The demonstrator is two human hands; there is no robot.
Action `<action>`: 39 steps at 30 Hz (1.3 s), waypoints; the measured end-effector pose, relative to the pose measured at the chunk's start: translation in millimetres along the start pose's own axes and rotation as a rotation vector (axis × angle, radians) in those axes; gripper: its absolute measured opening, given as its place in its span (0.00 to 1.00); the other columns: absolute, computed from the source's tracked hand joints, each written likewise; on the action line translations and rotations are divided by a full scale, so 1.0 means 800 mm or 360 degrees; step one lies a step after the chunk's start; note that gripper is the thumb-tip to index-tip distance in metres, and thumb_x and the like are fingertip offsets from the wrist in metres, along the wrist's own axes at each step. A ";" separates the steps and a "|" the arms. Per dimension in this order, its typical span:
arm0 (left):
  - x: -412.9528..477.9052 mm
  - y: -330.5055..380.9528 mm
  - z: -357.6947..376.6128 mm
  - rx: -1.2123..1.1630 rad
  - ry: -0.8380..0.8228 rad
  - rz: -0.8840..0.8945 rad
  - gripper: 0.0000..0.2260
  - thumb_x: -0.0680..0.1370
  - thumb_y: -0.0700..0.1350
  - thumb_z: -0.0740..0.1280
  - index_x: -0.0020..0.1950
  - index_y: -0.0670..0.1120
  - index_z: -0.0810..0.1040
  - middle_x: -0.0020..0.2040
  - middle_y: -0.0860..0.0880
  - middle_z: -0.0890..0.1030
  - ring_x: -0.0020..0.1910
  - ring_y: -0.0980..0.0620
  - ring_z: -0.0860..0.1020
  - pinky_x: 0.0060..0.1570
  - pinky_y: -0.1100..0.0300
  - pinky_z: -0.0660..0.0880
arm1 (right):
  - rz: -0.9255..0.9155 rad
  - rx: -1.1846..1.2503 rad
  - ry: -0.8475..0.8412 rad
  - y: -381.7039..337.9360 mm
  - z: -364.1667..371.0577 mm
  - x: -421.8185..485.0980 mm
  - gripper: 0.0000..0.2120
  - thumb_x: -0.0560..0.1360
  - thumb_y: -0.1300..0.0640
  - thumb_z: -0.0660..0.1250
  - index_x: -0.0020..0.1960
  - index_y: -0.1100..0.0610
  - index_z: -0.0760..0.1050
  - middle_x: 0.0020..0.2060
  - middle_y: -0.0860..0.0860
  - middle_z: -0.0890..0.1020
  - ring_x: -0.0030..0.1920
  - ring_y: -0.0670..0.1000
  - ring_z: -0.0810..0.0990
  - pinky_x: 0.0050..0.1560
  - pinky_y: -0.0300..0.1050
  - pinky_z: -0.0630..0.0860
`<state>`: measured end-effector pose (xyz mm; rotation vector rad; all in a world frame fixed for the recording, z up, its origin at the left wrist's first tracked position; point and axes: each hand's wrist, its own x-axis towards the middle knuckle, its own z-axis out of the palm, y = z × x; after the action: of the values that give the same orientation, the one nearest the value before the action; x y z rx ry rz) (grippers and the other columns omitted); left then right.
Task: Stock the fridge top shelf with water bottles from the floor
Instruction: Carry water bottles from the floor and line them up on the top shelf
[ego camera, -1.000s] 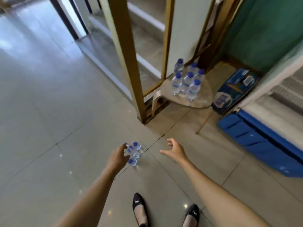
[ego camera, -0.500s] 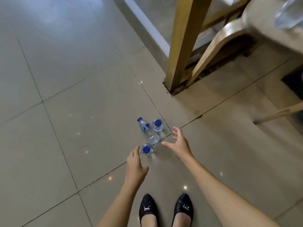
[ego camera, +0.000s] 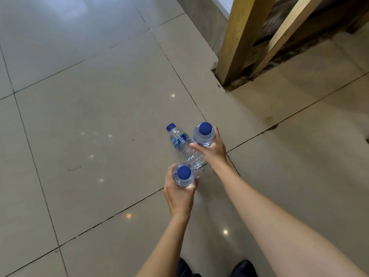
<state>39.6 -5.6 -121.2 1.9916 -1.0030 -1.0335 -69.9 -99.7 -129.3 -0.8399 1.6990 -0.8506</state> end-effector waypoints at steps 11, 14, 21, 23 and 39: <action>-0.008 0.101 -0.077 -0.0133 -0.0311 -0.0159 0.22 0.61 0.45 0.76 0.52 0.53 0.75 0.45 0.53 0.83 0.46 0.53 0.82 0.50 0.55 0.79 | 0.0186 0.0009 0.0187 -0.057 -0.086 -0.094 0.27 0.61 0.58 0.79 0.57 0.48 0.73 0.48 0.45 0.82 0.48 0.47 0.80 0.45 0.36 0.73; -0.023 0.185 -0.098 -0.0186 -0.0439 -0.0184 0.24 0.61 0.45 0.75 0.53 0.50 0.71 0.47 0.49 0.81 0.47 0.49 0.82 0.51 0.50 0.79 | 0.0168 0.0012 0.0209 -0.121 -0.125 -0.131 0.26 0.61 0.58 0.78 0.56 0.49 0.74 0.47 0.45 0.82 0.47 0.46 0.81 0.46 0.36 0.74; -0.070 0.437 -0.120 -0.0303 -0.0786 -0.0085 0.20 0.68 0.36 0.73 0.53 0.45 0.67 0.50 0.40 0.78 0.46 0.43 0.81 0.48 0.45 0.80 | -0.0032 0.0160 0.0396 -0.327 -0.229 -0.196 0.22 0.64 0.60 0.77 0.55 0.52 0.75 0.44 0.48 0.83 0.44 0.47 0.82 0.43 0.38 0.77; -0.095 0.516 -0.124 -0.0302 -0.0923 0.0042 0.22 0.67 0.34 0.74 0.55 0.46 0.67 0.50 0.41 0.78 0.45 0.45 0.81 0.44 0.51 0.81 | -0.0088 0.0214 0.0457 -0.391 -0.269 -0.221 0.22 0.65 0.61 0.76 0.56 0.54 0.76 0.44 0.48 0.83 0.44 0.45 0.81 0.40 0.35 0.75; -0.506 1.087 -0.059 -0.0272 -0.1775 0.1093 0.23 0.61 0.39 0.76 0.51 0.49 0.72 0.44 0.46 0.82 0.44 0.46 0.82 0.48 0.49 0.80 | -0.0614 0.0489 0.1640 -0.753 -0.761 -0.576 0.20 0.68 0.56 0.76 0.57 0.51 0.74 0.47 0.51 0.83 0.47 0.52 0.83 0.49 0.50 0.80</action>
<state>-357.3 -67.9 751.3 0.6753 -1.8741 -1.7184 -463.0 73.0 743.1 -0.5294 2.1837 -1.9918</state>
